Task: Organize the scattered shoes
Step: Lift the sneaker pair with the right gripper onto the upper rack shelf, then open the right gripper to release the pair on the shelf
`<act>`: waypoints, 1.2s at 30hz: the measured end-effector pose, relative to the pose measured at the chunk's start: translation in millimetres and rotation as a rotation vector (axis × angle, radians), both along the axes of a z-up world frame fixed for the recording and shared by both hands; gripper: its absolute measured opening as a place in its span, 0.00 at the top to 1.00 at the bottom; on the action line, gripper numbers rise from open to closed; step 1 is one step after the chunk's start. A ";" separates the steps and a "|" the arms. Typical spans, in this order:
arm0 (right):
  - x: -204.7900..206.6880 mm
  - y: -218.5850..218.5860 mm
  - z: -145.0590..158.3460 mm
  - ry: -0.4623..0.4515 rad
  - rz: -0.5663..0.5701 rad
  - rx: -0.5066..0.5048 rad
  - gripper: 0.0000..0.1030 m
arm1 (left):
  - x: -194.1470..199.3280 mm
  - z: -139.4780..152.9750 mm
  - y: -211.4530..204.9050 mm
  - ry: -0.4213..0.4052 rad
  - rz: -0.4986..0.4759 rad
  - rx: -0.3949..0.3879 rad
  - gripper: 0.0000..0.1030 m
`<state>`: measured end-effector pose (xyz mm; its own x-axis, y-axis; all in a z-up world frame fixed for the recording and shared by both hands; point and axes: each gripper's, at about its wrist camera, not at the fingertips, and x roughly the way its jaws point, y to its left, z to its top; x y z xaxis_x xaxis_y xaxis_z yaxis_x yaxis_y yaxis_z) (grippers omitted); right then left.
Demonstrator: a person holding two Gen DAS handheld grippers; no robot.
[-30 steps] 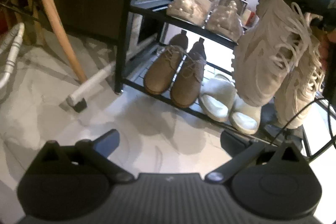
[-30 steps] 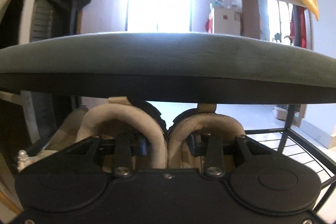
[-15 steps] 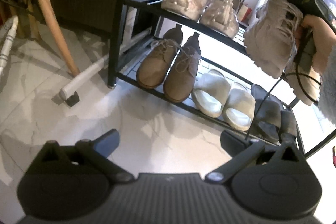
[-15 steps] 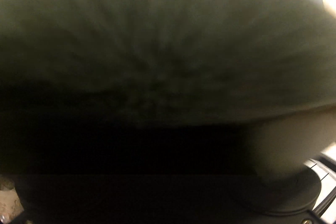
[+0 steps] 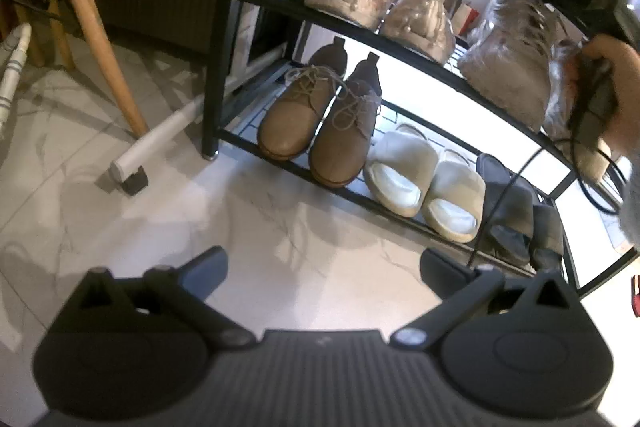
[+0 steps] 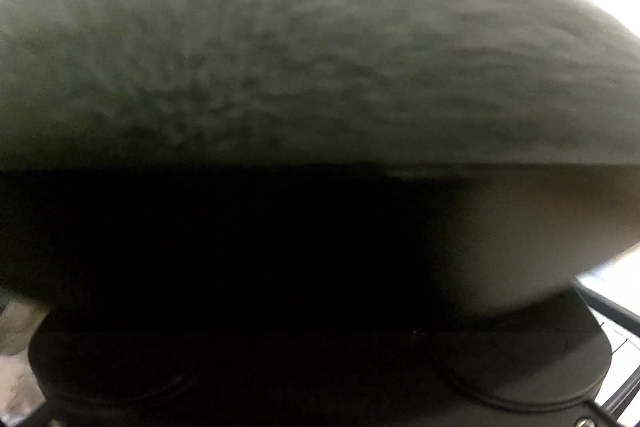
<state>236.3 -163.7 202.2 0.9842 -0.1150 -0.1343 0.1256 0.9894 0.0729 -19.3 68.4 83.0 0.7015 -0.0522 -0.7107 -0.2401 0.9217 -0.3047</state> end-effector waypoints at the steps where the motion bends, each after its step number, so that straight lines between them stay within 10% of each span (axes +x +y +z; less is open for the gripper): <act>1: -9.0 -3.8 -0.7 0.001 0.031 0.032 0.02 | 0.0 0.2 0.3 0.000 0.000 -0.003 0.01; 11: -86.2 25.1 -42.2 0.030 0.216 -0.100 0.00 | -0.8 -0.1 -4.4 0.002 -0.017 0.009 0.01; 22: -68.2 49.7 -68.8 0.155 0.227 -0.131 0.24 | 0.7 -5.0 -2.0 0.028 -0.015 -0.010 0.01; 36: -36.3 58.9 -77.8 0.186 0.191 -0.110 0.19 | 3.8 -10.7 -1.3 0.065 -0.013 0.035 0.01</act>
